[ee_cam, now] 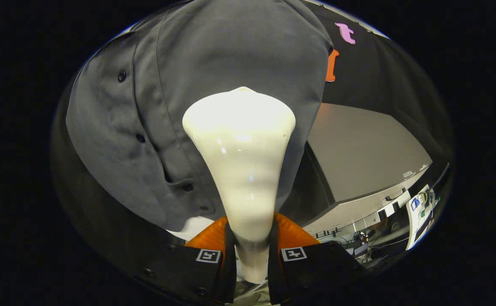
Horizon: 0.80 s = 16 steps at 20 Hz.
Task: Iron the clothes twice with a garment steamer, once on the left side and once on the right side.
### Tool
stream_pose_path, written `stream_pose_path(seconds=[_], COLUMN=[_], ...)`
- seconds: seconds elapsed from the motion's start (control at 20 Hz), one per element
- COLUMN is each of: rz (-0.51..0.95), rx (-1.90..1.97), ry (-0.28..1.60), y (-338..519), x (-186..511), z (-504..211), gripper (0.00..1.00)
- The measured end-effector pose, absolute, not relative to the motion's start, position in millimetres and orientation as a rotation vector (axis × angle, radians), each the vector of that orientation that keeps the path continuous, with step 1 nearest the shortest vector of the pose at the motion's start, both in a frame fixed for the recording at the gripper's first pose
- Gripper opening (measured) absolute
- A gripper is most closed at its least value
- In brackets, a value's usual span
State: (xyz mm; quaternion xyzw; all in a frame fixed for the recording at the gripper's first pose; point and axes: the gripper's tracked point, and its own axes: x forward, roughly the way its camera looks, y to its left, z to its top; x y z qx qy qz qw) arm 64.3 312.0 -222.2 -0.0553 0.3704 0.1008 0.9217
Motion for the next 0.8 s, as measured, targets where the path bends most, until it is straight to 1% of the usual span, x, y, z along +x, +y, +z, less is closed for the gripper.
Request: stream_pose_path(seconds=[0.55,0.8], rz=[0.192,0.181], rx=[-0.145,-0.152], ry=[0.9,0.943], y=[296,290], x=[50,46], z=[-315,-337], gripper=[0.38,0.38])
